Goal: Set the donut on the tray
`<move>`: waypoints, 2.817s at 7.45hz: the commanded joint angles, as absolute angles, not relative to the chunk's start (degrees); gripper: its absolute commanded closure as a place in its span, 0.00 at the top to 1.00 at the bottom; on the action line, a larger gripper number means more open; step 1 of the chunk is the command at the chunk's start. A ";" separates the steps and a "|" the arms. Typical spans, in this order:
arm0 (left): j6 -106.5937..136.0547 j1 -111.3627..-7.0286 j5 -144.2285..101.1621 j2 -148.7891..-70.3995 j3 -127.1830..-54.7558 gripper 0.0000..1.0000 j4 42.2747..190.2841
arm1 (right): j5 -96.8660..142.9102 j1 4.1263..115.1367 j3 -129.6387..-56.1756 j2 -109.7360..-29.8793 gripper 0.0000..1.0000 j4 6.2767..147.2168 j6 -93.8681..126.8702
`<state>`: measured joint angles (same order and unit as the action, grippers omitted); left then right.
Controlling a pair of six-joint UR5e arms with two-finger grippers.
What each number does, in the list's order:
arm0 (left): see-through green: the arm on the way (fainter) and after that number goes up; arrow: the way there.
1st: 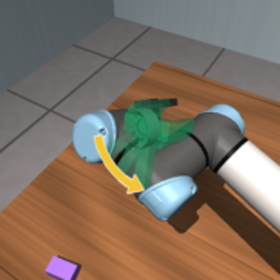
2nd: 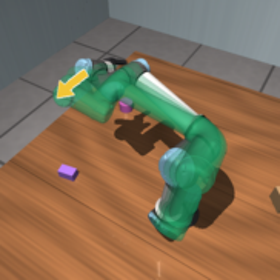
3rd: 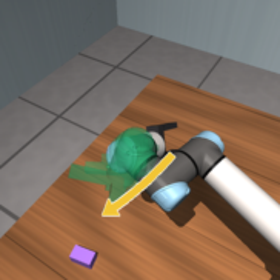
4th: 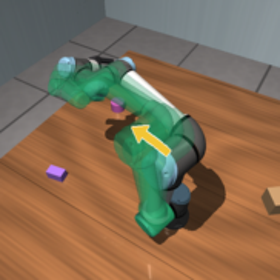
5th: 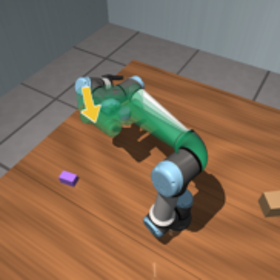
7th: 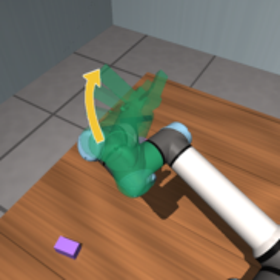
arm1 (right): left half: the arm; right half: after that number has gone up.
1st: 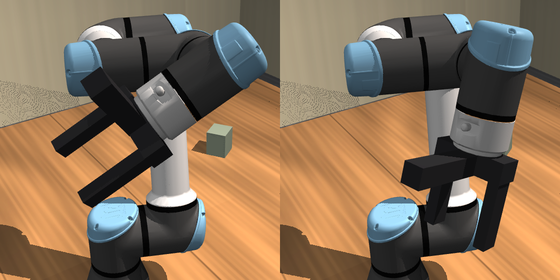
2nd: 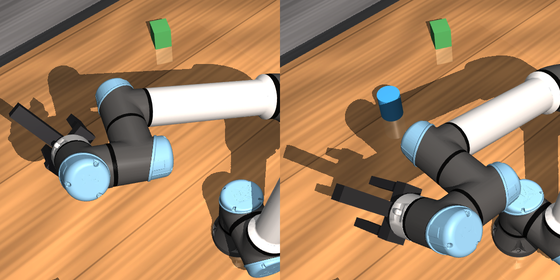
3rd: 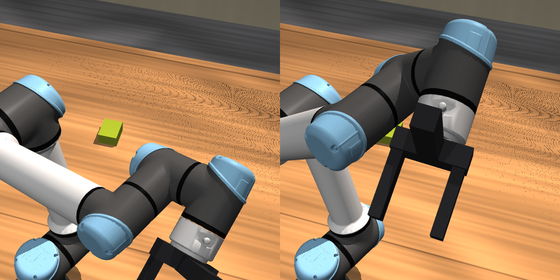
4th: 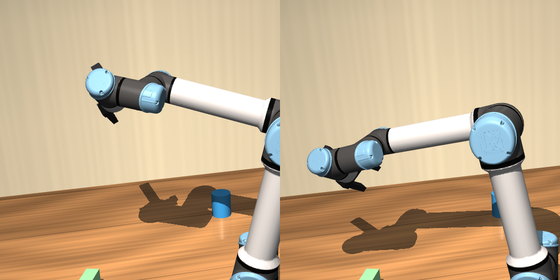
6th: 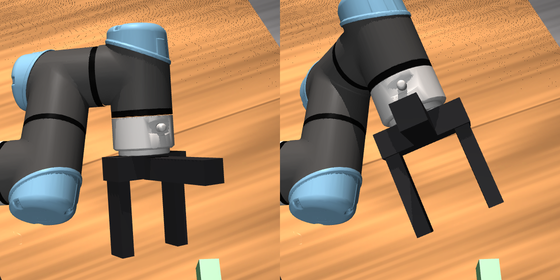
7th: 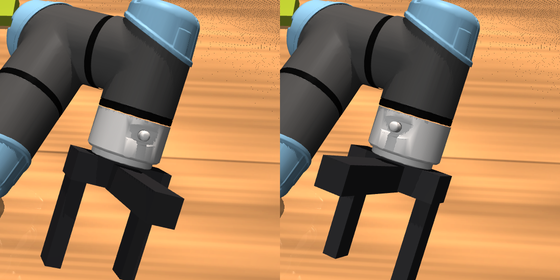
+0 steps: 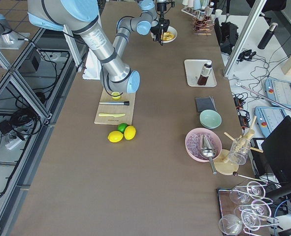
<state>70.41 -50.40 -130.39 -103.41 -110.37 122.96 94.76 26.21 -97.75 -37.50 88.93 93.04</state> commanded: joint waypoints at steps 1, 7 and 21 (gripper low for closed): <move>70.40 -50.71 -130.34 -103.01 -110.74 0.00 122.87 | 94.83 26.28 -97.91 -37.53 0.00 88.86 92.99; 70.49 -50.62 -130.17 -103.27 -109.96 0.00 122.08 | 95.10 26.72 -102.38 -37.62 1.00 89.12 92.81; 100.79 -47.48 -107.69 -139.98 -57.60 0.00 132.80 | 103.97 35.77 -106.96 -44.47 1.00 88.86 92.46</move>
